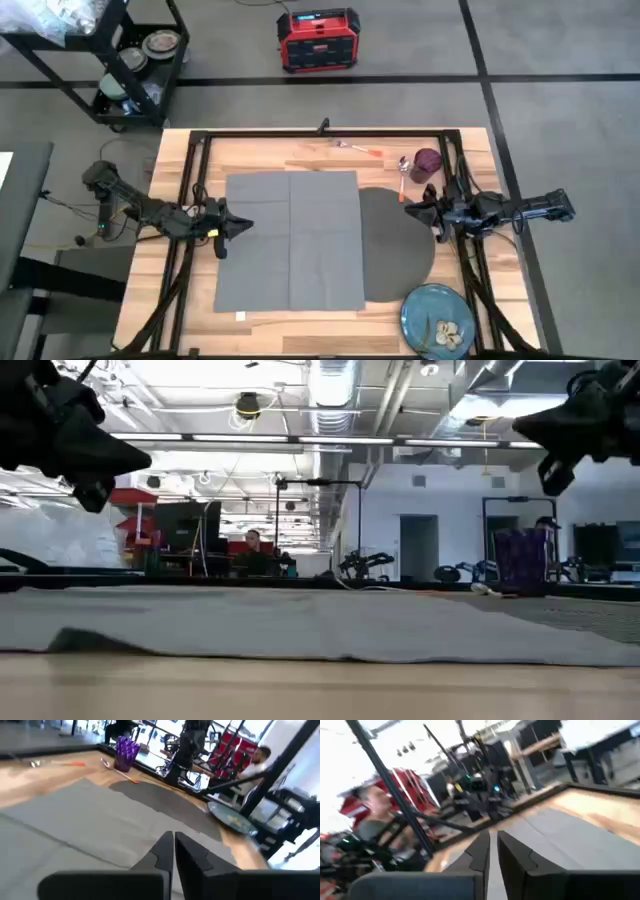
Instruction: Set table place
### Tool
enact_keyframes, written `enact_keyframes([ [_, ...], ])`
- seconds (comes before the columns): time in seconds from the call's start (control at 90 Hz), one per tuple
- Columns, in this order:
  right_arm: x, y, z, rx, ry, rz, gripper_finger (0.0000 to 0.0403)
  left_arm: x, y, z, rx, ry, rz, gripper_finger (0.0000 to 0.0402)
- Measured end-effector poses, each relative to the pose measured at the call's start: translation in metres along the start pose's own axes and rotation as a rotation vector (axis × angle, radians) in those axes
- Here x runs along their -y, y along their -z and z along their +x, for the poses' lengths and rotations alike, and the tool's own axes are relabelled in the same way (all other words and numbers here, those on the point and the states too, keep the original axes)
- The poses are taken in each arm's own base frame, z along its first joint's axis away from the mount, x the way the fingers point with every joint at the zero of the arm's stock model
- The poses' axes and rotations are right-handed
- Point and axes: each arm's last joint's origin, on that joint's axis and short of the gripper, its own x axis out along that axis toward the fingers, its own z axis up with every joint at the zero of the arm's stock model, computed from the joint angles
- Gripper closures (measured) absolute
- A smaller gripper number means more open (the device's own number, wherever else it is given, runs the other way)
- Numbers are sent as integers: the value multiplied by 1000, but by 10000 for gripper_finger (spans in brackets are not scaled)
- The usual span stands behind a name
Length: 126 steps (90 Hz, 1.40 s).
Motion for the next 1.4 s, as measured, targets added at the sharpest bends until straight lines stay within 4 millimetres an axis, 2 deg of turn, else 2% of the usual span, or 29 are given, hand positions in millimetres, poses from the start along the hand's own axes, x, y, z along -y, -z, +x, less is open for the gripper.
enact_keyframes([
  [0.133, 2, 2, 2, -10, 56, -38, 381, 0, 0, 0, -3, 0, -28, 401],
  [0.211, 3, 0, 2, 1, 76, 6, 381, 0, 0, 0, -2, 1, -67, 401],
  [0.311, 1, -9, 1, -11, 76, 89, 377, 3, -5, 0, 4, 8, -98, 401],
  [0.378, -6, -25, -2, 5, 54, 116, 370, 7, -12, -1, 13, 21, -106, 401],
  [0.478, -16, -51, -9, -6, 57, 115, 357, 20, -38, -6, 67, 64, -118, 401],
  [0.589, -27, -81, -14, -49, 91, 90, 346, 35, -70, -12, 84, 68, -47, 401],
  [0.689, -39, -109, -15, -72, 108, 78, 339, 53, -112, -19, 125, 67, 38, 401],
  [0.856, -58, -144, -4, -119, 59, 64, 335, 85, -178, -23, 128, 6, 150, 401],
  [0.956, -67, -154, 8, -176, 19, 36, 335, 104, -206, -13, 79, -61, 180, 401],
  [1.067, -72, -159, 19, -246, 39, 42, 335, 121, -221, 7, -26, -161, 196, 401],
  [1.222, -75, -160, 31, -335, 67, 67, 335, 130, -223, 44, -242, -356, 310, 402],
  [1.4, -72, -154, 45, -399, 149, 154, 335, 118, -217, 74, -463, -561, 422, 401],
])
